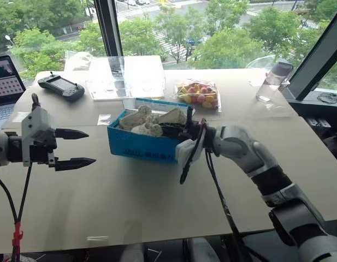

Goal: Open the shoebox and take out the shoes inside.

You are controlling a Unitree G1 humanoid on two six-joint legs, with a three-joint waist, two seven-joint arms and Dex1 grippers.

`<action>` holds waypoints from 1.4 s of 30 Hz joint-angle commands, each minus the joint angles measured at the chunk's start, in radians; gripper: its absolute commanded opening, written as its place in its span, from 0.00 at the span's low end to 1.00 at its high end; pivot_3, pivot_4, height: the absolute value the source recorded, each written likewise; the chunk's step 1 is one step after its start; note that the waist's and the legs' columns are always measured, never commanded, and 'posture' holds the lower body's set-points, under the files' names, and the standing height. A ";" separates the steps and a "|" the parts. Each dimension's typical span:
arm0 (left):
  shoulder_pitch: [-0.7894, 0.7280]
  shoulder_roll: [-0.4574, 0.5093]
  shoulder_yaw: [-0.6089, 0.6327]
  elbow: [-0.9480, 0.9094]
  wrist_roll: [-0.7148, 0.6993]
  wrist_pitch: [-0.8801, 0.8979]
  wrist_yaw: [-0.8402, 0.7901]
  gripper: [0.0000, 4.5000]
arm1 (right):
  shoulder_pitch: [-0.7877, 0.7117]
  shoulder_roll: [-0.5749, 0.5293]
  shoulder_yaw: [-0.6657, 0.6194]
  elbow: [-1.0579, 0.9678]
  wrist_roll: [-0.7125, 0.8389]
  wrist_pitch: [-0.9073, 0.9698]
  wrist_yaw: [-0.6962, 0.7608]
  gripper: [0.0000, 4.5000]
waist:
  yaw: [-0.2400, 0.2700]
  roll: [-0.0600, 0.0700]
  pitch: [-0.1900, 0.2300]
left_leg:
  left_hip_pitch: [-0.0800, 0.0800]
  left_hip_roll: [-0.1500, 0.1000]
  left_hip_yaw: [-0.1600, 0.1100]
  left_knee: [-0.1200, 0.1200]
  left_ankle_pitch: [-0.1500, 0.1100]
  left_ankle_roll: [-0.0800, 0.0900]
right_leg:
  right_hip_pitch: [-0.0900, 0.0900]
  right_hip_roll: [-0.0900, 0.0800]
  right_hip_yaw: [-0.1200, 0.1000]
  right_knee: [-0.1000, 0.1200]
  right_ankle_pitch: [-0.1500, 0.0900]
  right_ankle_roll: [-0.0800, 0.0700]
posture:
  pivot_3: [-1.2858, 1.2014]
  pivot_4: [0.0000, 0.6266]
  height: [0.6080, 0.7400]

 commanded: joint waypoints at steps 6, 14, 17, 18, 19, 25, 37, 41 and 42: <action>-0.046 0.000 -0.008 0.015 0.004 -0.037 -0.001 1.00 | 0.035 0.022 -0.008 -0.041 -0.035 -0.002 -0.047 0.01 | 0.001 -0.001 -0.001 | 0.000 0.000 0.000 0.001 0.000 0.000 | 0.000 0.000 0.001 0.000 0.000 0.000 | 0.52 0.24 1.00; -0.064 -0.008 -0.028 0.030 0.010 -0.049 0.003 1.00 | 0.042 0.042 -0.026 -0.051 -0.017 0.043 -0.062 0.01 | 0.001 -0.002 -0.001 | 0.002 0.000 0.001 0.000 0.000 0.000 | 0.002 0.000 0.000 0.000 0.000 0.001 | 0.52 0.24 1.00; -0.064 -0.009 -0.032 0.024 0.003 -0.046 0.000 1.00 | 0.033 0.049 -0.048 -0.059 0.002 0.072 -0.054 0.01 | -0.002 -0.001 -0.001 | 0.001 -0.001 0.000 0.001 0.000 0.000 | 0.001 0.000 0.002 0.000 0.000 0.001 | 0.52 0.24 1.00; -0.065 -0.009 -0.033 0.024 0.003 -0.046 -0.001 1.00 | 0.048 0.050 -0.041 -0.070 0.011 0.076 -0.039 0.01 | -0.002 -0.001 -0.001 | 0.001 -0.001 0.000 0.001 0.000 0.000 | 0.001 0.000 0.002 0.000 0.000 0.001 | 0.52 0.24 1.00; -0.069 -0.011 -0.036 0.026 0.006 -0.047 0.000 1.00 | 0.093 0.030 0.006 -0.085 -0.005 0.057 0.002 0.01 | -0.002 -0.001 -0.001 | 0.002 -0.001 0.000 0.001 0.000 0.001 | 0.002 0.000 0.002 0.000 0.000 0.001 | 0.52 0.24 1.00; -0.076 -0.011 -0.047 0.031 0.009 -0.049 -0.004 1.00 | 0.028 0.061 -0.091 -0.029 -0.073 0.159 -0.135 0.01 | -0.001 -0.001 0.000 | 0.000 -0.002 0.000 0.002 0.000 0.001 | 0.000 -0.001 0.002 0.000 0.001 0.001 | 0.52 0.24 1.00; -0.097 -0.019 -0.061 0.041 0.018 -0.051 0.000 1.00 | 0.115 0.062 -0.055 -0.017 -0.212 0.196 -0.263 0.01 | 0.004 -0.003 -0.001 | 0.004 -0.002 0.001 0.003 0.000 0.001 | 0.004 -0.001 0.001 -0.001 0.000 0.001 | 0.52 0.24 1.00; -0.098 -0.020 -0.060 0.040 0.017 -0.052 0.001 1.00 | 0.108 0.074 -0.139 -0.026 -0.241 0.353 -0.331 0.01 | 0.006 -0.003 -0.001 | 0.004 -0.002 0.000 0.003 0.000 0.001 | 0.004 -0.001 0.001 0.000 0.000 0.000 | 0.52 0.24 1.00; -0.098 -0.020 -0.061 0.040 0.017 -0.052 0.001 1.00 | 0.134 0.061 -0.095 -0.019 -0.222 0.337 -0.259 0.01 | 0.007 -0.003 -0.001 | 0.003 -0.002 0.000 0.003 0.000 0.001 | 0.004 -0.001 0.001 0.000 0.000 0.000 | 0.52 0.24 1.00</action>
